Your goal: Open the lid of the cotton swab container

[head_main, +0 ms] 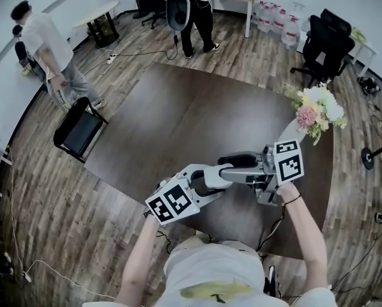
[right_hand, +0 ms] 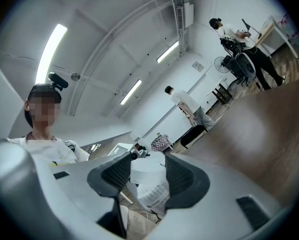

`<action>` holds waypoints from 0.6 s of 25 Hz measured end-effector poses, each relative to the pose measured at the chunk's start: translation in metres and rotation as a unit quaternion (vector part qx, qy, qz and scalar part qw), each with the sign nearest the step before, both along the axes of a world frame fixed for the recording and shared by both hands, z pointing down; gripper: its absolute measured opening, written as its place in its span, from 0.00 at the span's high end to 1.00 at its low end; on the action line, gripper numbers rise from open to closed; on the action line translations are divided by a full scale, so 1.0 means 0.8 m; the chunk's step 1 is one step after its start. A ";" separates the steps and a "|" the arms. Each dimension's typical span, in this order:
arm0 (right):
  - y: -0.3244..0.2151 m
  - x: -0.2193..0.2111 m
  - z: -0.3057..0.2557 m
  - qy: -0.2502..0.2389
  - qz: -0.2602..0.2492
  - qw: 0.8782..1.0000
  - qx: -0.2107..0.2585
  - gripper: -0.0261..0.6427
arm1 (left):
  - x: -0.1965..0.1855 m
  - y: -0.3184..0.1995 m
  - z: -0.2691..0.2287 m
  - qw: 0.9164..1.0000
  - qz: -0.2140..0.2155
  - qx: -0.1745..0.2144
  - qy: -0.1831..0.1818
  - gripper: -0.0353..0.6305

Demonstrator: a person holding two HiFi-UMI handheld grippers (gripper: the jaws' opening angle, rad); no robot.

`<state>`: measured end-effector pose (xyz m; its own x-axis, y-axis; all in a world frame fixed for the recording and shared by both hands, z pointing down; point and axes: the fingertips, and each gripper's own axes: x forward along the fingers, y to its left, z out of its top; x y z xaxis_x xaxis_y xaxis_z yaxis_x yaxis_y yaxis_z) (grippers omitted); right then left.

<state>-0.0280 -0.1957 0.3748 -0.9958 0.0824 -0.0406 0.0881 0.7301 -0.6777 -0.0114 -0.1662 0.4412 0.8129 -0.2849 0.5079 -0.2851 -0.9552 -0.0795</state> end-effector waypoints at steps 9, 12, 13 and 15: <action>-0.001 0.000 -0.001 -0.012 0.009 1.000 0.012 0.63 | 0.001 -0.002 0.001 1.000 -0.010 -0.008 0.020 0.59; -0.013 0.006 -0.002 -0.010 0.036 0.999 0.020 0.63 | -0.002 -0.013 0.003 0.999 -0.038 -0.022 0.033 0.59; -0.018 0.010 -0.002 -0.009 0.047 0.999 0.022 0.63 | -0.005 -0.017 0.004 0.998 -0.051 -0.024 0.036 0.59; -0.023 0.015 -0.003 -0.009 0.067 0.997 0.028 0.63 | -0.014 -0.023 0.007 0.996 -0.077 -0.025 0.038 0.59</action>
